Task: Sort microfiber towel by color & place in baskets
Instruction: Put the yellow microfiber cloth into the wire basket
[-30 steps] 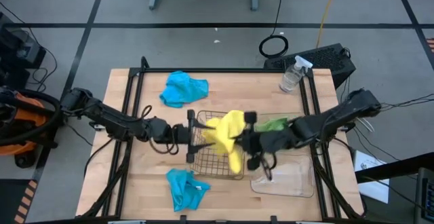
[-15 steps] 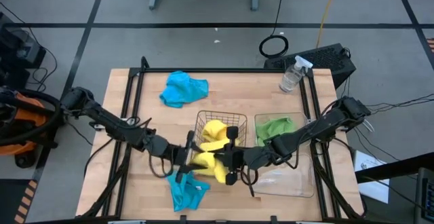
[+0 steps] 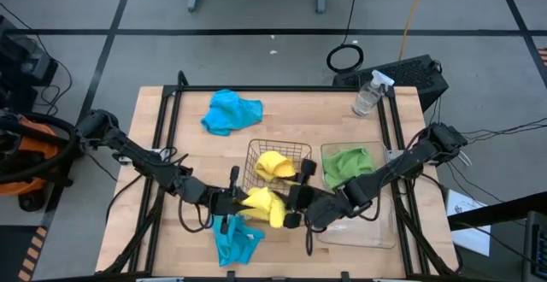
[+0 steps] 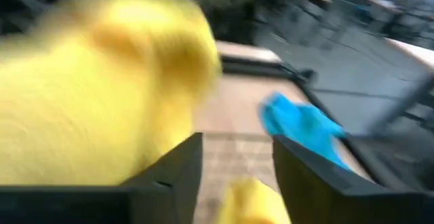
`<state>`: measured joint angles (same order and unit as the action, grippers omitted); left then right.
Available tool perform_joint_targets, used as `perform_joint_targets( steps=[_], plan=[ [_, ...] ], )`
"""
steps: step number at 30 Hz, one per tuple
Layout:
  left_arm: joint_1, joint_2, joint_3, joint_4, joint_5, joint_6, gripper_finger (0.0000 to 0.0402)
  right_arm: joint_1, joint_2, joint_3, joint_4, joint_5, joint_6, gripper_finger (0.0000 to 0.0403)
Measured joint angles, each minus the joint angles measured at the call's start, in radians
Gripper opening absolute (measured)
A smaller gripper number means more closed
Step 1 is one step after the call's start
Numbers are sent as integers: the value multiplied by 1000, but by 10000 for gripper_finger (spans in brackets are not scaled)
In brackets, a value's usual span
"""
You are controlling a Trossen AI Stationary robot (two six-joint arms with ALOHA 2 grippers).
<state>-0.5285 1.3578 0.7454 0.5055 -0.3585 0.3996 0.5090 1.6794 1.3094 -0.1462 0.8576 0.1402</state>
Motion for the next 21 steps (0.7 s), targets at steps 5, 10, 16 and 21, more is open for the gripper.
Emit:
perform_joint_targets(
  steps=[5,10,16,21],
  plan=[
    [1,-4,0,119,-13,75,9,26,1,0,-218,76,201,225],
    [5,-4,0,258,-14,165,10,42,45,0,-289,71,347,241],
    [18,-19,0,318,-10,190,10,50,120,-2,-161,84,318,242],
    [18,-28,0,304,-5,186,10,63,137,-2,-35,73,278,243]
  ],
)
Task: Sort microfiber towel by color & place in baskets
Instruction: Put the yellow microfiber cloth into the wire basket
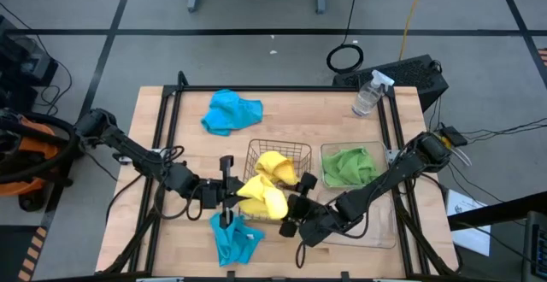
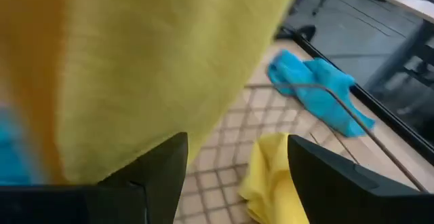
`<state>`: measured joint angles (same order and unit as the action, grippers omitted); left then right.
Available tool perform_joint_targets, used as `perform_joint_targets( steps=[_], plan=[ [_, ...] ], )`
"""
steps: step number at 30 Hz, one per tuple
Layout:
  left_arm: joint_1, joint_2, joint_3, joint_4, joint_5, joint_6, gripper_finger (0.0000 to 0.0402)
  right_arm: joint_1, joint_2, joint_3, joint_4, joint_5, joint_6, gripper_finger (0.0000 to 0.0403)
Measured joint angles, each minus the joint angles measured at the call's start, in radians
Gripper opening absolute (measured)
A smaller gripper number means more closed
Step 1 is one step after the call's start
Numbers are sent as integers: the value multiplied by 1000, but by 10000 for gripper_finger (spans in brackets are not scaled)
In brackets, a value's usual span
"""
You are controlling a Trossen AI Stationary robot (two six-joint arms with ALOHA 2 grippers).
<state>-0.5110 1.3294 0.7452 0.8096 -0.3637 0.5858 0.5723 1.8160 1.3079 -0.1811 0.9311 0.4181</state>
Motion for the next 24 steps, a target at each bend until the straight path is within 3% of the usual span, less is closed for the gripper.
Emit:
perform_joint_targets(
  steps=[10,18,24],
  plan=[
    [-8,-18,0,-7,71,-4,11,112,-2,1,402,-21,-390,243],
    [-9,-18,0,-6,67,-4,11,188,-2,1,399,-75,-344,243],
    [-8,-18,0,26,65,-7,11,186,-2,1,390,-56,-305,243]
  ],
)
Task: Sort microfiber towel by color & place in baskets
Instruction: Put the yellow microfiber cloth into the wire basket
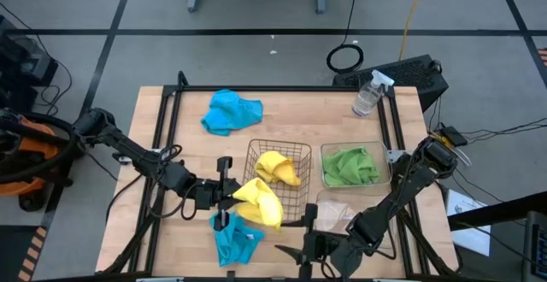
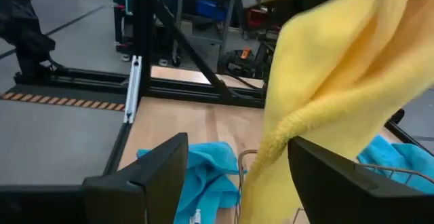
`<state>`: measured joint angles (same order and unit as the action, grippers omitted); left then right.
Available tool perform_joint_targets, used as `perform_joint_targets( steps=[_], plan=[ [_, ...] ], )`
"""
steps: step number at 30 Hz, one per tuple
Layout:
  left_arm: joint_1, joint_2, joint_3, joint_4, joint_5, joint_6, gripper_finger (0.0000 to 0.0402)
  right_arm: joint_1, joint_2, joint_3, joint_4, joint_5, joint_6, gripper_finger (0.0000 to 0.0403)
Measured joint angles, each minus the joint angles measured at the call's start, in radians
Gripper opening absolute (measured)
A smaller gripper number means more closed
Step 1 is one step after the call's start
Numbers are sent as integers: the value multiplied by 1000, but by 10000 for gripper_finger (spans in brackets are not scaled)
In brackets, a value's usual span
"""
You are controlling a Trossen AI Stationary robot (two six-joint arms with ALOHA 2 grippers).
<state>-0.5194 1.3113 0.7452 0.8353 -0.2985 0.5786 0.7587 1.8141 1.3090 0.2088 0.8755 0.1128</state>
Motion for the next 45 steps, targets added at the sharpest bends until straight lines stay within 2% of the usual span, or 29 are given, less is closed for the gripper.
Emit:
perform_joint_targets(
  steps=[9,14,17,22,24,32,37,39,42,45],
  plan=[
    [0,-1,0,19,12,-41,11,-40,0,0,-1,140,33,242],
    [0,-1,0,26,31,-43,11,-100,27,0,35,36,25,226],
    [0,0,0,17,68,-44,11,-130,56,0,59,40,25,182],
    [0,0,0,-15,78,-42,11,-145,60,0,66,40,5,46],
    [0,0,0,-40,79,-42,11,-140,51,0,80,39,-25,14],
    [0,23,0,-164,113,-75,11,-128,-7,0,165,146,-177,4],
    [2,50,0,-165,96,-103,11,-131,-25,0,213,144,-231,8],
    [9,60,0,-164,71,-123,11,-125,-25,0,209,109,-249,8],
    [18,64,0,-172,84,-143,11,-123,-25,0,206,-6,-244,8],
    [23,64,0,-178,89,-153,11,-123,-21,0,206,-13,-225,16]
  ],
)
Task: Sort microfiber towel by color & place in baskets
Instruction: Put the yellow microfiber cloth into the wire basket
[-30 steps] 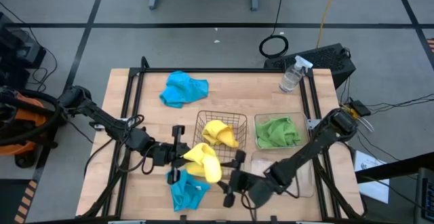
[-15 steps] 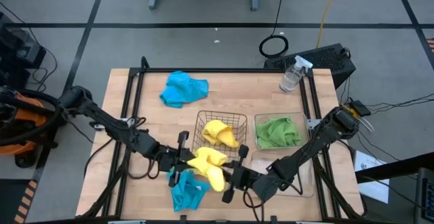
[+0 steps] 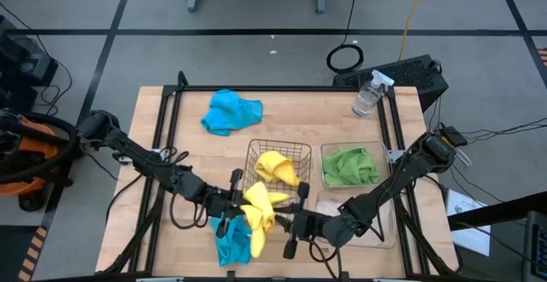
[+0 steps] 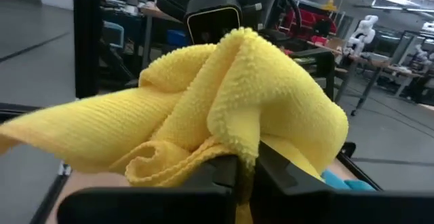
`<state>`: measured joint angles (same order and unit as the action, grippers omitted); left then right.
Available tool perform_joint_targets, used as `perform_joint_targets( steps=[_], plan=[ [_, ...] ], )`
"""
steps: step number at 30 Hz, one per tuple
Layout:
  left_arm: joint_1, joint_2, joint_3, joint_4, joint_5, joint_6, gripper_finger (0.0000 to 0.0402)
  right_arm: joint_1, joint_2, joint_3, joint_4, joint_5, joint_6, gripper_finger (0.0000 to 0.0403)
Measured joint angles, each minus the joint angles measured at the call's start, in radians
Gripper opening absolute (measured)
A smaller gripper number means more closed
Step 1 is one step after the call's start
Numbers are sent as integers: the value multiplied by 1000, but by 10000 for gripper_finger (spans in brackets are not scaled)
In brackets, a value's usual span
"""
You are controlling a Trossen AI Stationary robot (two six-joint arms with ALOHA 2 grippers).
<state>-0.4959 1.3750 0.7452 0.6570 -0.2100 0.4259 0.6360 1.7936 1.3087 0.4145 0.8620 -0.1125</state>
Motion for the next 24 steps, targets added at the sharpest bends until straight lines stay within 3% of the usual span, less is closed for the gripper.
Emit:
perform_joint_targets(
  steps=[6,18,24],
  plan=[
    [2,0,-2,-12,1,2,11,2,1,0,-50,12,-14,80],
    [9,0,-1,9,-18,-4,11,1,5,0,-153,-39,128,314],
    [23,0,-1,20,-42,-3,11,-9,5,0,-148,-40,130,348]
  ],
)
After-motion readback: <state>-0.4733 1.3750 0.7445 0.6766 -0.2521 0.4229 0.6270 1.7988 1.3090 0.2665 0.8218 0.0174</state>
